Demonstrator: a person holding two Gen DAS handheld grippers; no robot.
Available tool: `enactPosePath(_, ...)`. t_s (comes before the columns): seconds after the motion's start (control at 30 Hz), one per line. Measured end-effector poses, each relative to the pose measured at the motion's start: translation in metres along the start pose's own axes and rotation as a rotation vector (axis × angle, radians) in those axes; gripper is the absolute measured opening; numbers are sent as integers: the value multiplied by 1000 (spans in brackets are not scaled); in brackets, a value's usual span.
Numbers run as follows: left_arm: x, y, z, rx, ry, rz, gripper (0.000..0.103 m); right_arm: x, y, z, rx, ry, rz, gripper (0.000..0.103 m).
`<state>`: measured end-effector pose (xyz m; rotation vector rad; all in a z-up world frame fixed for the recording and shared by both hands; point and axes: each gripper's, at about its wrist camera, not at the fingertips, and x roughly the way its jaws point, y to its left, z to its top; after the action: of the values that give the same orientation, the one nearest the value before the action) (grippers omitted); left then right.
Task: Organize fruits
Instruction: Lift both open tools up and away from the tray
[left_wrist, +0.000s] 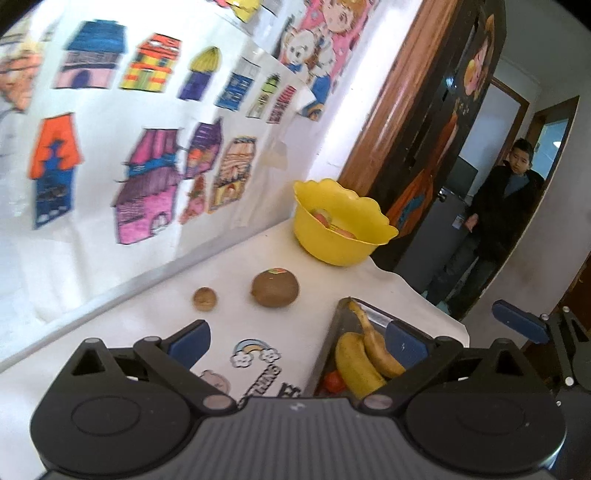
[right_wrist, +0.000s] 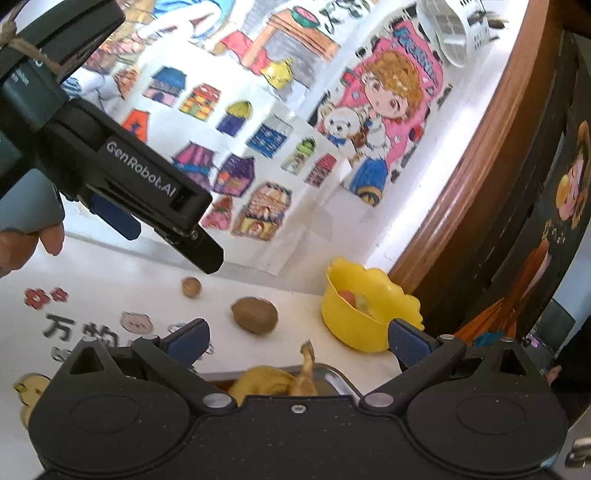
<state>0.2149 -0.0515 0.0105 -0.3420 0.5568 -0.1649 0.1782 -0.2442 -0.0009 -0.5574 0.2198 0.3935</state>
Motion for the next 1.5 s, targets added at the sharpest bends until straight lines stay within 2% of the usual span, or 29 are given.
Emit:
enactPosePath(0.3,-44,30,-16,20,-10,43,102,-37,32,12,63,-9,0,102)
enactPosePath(0.63,-87,51,-45,106,-11,65,102,-89,63,3,225,36,-30,102)
enactPosePath(0.8,-101,52,-58,147,-9,67,102,-111,69,-6,307,63,-63,102)
enactPosePath(1.27,-120,38,-94,276,13,77,102,-151,72,-28,521,212,-189,102)
enactPosePath(1.5,-125,33,-111,319,34,65,102,-160,80,-39,589,268,-177,102)
